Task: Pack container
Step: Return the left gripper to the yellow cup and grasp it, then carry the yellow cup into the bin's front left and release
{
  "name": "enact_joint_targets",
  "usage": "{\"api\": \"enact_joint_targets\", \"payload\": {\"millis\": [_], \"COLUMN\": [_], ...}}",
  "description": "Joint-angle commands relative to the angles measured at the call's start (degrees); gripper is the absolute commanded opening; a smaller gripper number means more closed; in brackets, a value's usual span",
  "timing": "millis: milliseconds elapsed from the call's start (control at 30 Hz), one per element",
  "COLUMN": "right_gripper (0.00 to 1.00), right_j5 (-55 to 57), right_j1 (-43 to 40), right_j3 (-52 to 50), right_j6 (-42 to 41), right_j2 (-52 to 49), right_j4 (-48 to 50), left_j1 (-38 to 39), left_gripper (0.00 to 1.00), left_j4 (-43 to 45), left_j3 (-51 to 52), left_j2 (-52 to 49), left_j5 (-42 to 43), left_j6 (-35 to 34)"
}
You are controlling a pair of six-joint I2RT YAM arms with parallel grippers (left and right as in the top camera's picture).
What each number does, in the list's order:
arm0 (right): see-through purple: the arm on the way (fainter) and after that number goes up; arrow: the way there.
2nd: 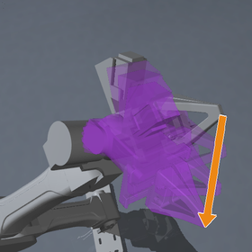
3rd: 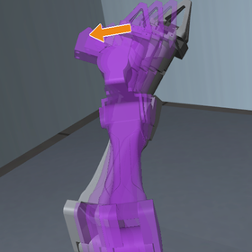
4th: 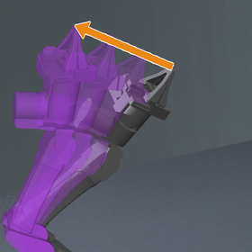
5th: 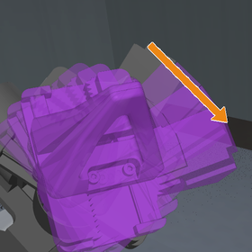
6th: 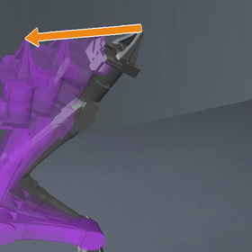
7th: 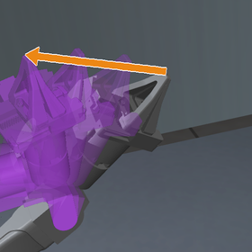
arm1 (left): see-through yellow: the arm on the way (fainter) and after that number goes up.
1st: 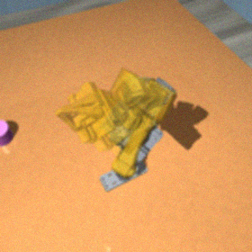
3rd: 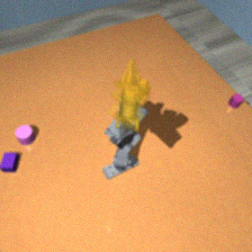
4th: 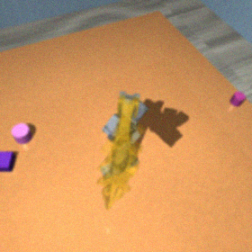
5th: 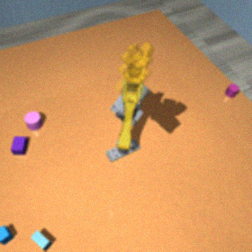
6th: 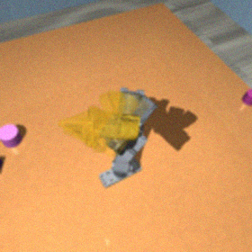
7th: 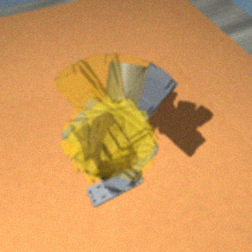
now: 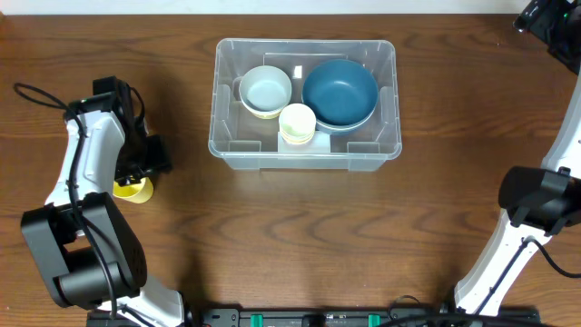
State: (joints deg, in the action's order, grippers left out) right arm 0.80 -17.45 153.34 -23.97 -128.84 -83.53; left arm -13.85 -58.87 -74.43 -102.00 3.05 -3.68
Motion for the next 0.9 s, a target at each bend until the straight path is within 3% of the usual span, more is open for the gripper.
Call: {"api": "enact_joint_targets", "payload": {"millis": [0,100,167,533,867], "right_gripper": [0.99,0.99,0.99,0.99,0.99], "right_j5": [-0.2,-0.2,-0.2,-0.2,-0.2], "right_j1": [-0.1,-0.1,-0.1,-0.1,-0.1], "right_j3": [0.1,0.1,0.1,0.1,0.1], "right_j6": [-0.9,-0.9,-0.9,-0.9,-0.9], "right_j2": [2.0,2.0,2.0,2.0,2.0], "right_j4": [-0.1,-0.1,-0.1,-0.1,-0.1], "left_j1": [-0.3,-0.3,-0.3,1.5,16.0], "left_gripper": [0.33,0.13,0.07,0.06,0.06], "left_j4": [0.8,1.4,1.4,-2.5,-14.4], "left_j3": [1.2,2.1,2.3,-0.4,-14.1], "left_j2": [0.5,0.5,0.4,2.8,15.8], "left_j5": [0.4,0.4,0.4,3.7,1.2], "left_j6": [-0.7,-1.0,-1.0,-3.5,0.0]}}
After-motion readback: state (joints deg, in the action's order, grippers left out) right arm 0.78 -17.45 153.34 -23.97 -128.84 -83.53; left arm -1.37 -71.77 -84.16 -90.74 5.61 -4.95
